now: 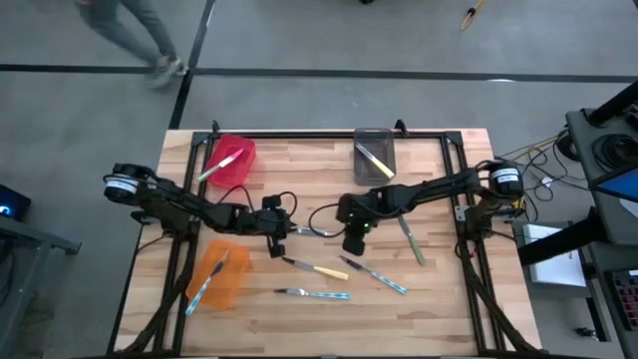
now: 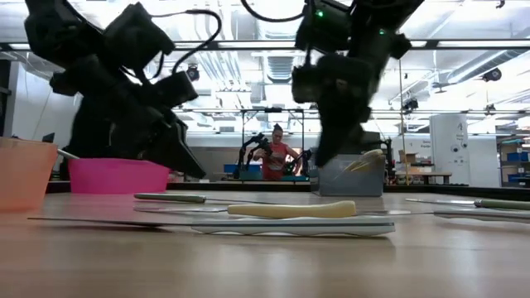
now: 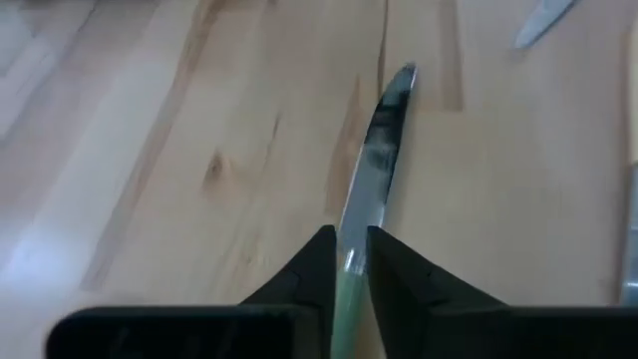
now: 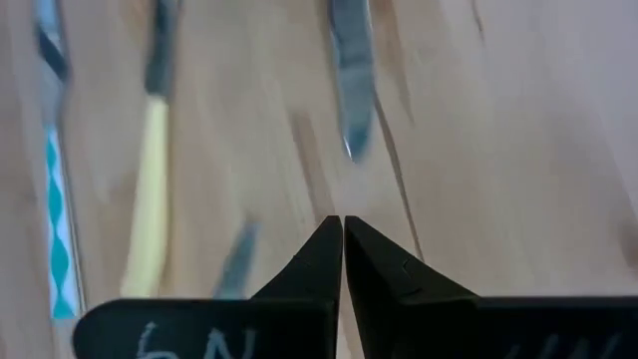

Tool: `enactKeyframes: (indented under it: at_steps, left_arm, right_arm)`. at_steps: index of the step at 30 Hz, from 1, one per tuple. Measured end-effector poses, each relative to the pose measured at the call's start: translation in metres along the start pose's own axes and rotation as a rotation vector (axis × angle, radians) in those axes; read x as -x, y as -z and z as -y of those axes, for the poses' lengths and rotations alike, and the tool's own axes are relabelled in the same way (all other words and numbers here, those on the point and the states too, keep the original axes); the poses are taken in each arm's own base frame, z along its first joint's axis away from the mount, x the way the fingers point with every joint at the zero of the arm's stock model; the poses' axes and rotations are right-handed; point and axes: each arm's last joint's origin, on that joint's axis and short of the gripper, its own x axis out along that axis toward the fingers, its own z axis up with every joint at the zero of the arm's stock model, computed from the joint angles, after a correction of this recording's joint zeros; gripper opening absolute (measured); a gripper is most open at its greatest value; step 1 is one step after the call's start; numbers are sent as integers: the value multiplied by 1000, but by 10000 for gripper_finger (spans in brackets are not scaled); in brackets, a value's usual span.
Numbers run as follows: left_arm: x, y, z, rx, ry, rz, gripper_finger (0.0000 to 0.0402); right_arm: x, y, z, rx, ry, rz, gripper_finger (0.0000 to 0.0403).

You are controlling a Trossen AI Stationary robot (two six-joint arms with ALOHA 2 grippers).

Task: Sort silverware by color (type)
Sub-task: Put the left green knife into the red bin

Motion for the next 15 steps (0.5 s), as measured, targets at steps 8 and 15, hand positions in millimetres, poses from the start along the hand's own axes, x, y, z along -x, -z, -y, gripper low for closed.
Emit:
enactKeyframes:
  at_steps: [8, 15]
  left_arm:
    - [-11, 12, 1, -12, -8, -73, 103]
    - [-14, 15, 2, 2, -10, -89, 124]
  right_arm:
    - [-32, -17, 0, 84, -56, 179, 8]
    - [-58, -19, 4, 79, -50, 162, 8]
